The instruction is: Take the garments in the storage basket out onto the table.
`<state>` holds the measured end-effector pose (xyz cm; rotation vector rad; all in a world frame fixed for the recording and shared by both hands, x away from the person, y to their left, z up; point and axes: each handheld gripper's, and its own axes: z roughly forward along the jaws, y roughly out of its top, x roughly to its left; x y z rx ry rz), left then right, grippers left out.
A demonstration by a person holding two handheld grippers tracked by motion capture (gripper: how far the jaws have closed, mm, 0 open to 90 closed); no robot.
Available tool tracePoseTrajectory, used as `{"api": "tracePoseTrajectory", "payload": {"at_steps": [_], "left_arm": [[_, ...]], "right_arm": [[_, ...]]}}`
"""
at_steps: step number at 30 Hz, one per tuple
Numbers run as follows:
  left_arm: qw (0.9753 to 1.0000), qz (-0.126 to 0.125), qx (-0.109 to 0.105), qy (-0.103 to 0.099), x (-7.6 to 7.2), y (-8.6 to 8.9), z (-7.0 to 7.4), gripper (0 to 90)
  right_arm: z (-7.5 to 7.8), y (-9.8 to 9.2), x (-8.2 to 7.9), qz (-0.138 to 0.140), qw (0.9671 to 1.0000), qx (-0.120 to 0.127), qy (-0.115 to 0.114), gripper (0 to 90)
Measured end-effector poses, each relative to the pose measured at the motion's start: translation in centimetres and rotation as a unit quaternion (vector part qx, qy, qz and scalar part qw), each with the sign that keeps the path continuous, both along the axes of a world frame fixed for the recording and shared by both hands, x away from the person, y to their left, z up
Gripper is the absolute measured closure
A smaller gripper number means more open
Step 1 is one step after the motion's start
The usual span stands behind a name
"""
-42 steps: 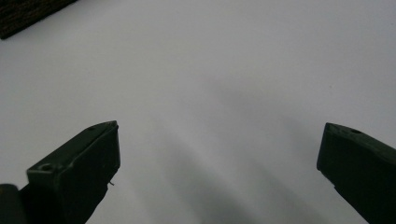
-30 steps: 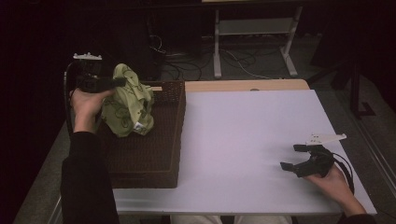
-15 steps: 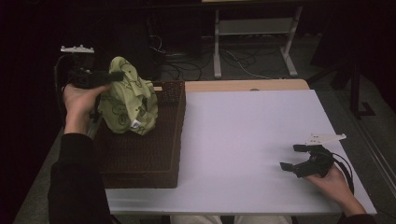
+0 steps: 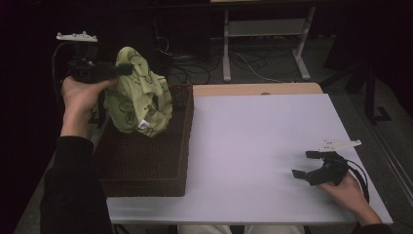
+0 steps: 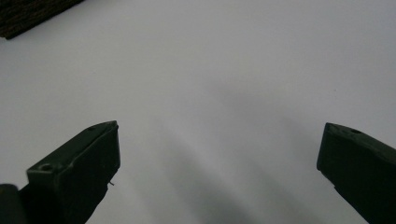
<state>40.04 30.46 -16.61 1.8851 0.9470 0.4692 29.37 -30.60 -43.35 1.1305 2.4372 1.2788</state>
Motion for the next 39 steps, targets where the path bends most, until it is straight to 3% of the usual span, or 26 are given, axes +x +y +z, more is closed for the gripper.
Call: {"api": "tracePoseTrajectory", "payload": {"at_steps": [8,20,26,39], "left_arm": [[0.9995,-0.027,-0.009,-0.011,-0.7,-1.3,1.5,78.8],[0.9974,-0.068,-0.002,-0.026,-1.4,-4.0,3.3,78.8],[0.9954,-0.090,0.005,-0.033,-1.6,-5.6,3.8,78.8],[0.9918,-0.122,-0.007,-0.035,-1.0,-8.5,3.9,78.8]], "right_arm": [[0.2,0.0,-0.1,-0.005,1.0000,0.005,0.001,0.0],[0.1,0.1,-0.1,-0.002,1.0000,0.004,-0.002,0.0],[0.1,0.1,-0.1,0.000,1.0000,0.003,-0.002,0.0],[0.2,0.1,-0.2,0.003,1.0000,0.003,-0.004,0.0]]}}
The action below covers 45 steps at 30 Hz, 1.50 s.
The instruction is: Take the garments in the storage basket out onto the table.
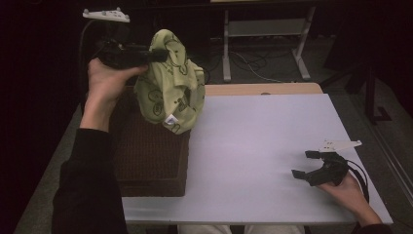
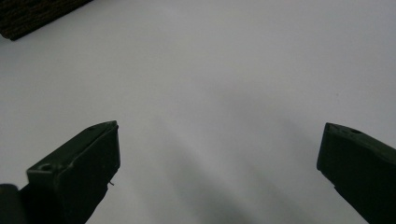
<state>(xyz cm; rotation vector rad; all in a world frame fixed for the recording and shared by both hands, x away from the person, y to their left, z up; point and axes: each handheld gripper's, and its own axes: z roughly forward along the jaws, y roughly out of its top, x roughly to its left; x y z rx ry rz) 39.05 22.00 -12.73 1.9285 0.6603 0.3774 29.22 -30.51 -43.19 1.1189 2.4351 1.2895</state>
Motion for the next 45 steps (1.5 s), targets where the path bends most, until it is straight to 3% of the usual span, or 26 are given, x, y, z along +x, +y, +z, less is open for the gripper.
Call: {"api": "tracePoseTrajectory", "payload": {"at_steps": [12,26,45], "left_arm": [[0.9998,-0.020,-0.006,0.007,0.7,-2.0,-0.5,78.8],[0.9984,-0.055,-0.009,0.007,1.3,-5.8,-0.4,78.8],[0.9959,-0.087,-0.013,0.018,2.0,-9.5,-2.3,78.8]], "right_arm": [[0.0,0.0,0.0,0.001,1.0000,0.001,0.000,0.0],[0.1,0.0,-0.1,0.001,1.0000,0.004,0.002,0.0],[0.1,0.1,-0.1,0.005,1.0000,0.004,0.003,0.0]]}}
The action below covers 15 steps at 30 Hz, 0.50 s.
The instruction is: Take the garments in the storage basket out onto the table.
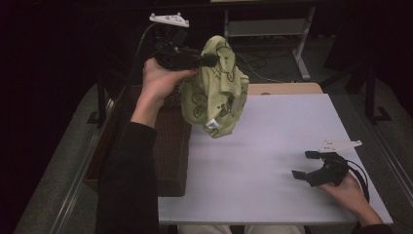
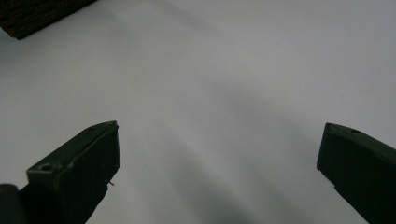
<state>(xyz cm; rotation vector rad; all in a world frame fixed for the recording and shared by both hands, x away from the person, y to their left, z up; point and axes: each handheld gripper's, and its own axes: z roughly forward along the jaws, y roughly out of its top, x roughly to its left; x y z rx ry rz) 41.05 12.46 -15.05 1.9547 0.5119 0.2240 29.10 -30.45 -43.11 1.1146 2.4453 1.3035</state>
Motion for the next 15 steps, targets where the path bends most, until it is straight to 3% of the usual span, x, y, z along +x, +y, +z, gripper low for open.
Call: {"api": "tracePoseTrajectory", "payload": {"at_steps": [14,15], "left_arm": [[0.9993,-0.031,-0.008,0.018,0.7,-2.8,-3.4,78.8],[0.9991,-0.036,-0.006,0.022,0.9,-3.4,-4.2,78.8]], "right_arm": [[0.0,0.0,0.0,0.002,1.0000,-0.001,0.000,0.0],[0.0,0.1,0.0,0.003,1.0000,-0.001,0.001,0.0]]}}
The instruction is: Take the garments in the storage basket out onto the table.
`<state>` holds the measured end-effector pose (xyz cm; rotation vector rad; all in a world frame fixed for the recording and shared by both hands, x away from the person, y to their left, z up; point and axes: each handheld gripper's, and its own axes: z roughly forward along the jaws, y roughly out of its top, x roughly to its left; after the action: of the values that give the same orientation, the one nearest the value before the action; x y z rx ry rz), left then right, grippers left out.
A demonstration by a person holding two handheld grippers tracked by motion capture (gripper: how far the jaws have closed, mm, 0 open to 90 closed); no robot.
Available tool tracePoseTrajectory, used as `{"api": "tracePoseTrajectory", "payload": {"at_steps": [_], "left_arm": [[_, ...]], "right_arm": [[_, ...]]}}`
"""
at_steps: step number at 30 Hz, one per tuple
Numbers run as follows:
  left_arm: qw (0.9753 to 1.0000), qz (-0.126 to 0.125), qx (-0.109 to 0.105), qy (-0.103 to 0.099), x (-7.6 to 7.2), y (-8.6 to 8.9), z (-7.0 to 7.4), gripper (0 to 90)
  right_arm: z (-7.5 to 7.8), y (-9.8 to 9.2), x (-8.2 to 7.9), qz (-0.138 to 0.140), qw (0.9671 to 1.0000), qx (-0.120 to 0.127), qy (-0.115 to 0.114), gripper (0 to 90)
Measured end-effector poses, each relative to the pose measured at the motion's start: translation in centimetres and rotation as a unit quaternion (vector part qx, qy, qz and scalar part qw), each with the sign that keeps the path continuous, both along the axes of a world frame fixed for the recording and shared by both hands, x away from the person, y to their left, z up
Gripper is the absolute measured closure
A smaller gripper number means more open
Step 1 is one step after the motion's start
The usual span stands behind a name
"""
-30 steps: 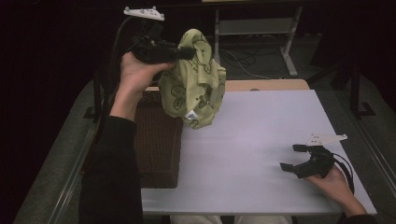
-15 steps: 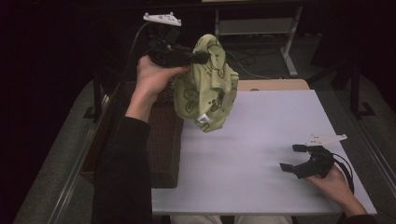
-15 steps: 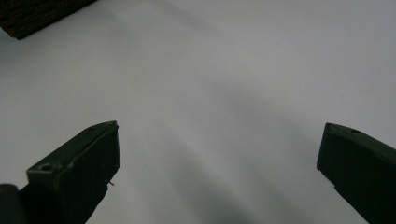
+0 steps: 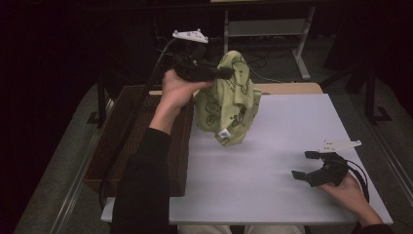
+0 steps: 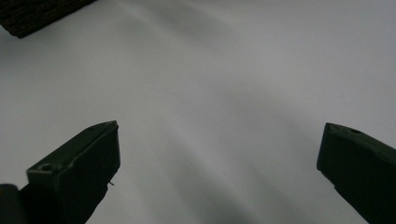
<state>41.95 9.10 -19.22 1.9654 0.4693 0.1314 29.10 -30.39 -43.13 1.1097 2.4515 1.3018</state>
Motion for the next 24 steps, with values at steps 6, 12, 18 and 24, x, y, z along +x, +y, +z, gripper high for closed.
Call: {"api": "tracePoseTrajectory", "payload": {"at_steps": [6,12,18,24], "left_arm": [[0.9997,-0.010,0.007,0.020,0.5,-1.3,-2.5,78.8],[0.9992,-0.021,0.014,0.029,1.0,-2.5,-4.5,78.8],[0.9984,-0.019,0.024,0.047,1.7,-3.1,-7.1,78.8],[0.9972,-0.014,0.033,0.066,2.2,-3.2,-9.5,78.7]], "right_arm": [[0.0,0.0,0.0,0.003,1.0000,-0.002,0.000,0.0],[0.0,0.0,0.0,0.004,1.0000,-0.003,0.001,0.0],[0.0,0.0,0.0,0.006,1.0000,-0.004,-0.001,0.0],[0.0,0.0,0.0,0.006,1.0000,-0.005,-0.003,0.0]]}}
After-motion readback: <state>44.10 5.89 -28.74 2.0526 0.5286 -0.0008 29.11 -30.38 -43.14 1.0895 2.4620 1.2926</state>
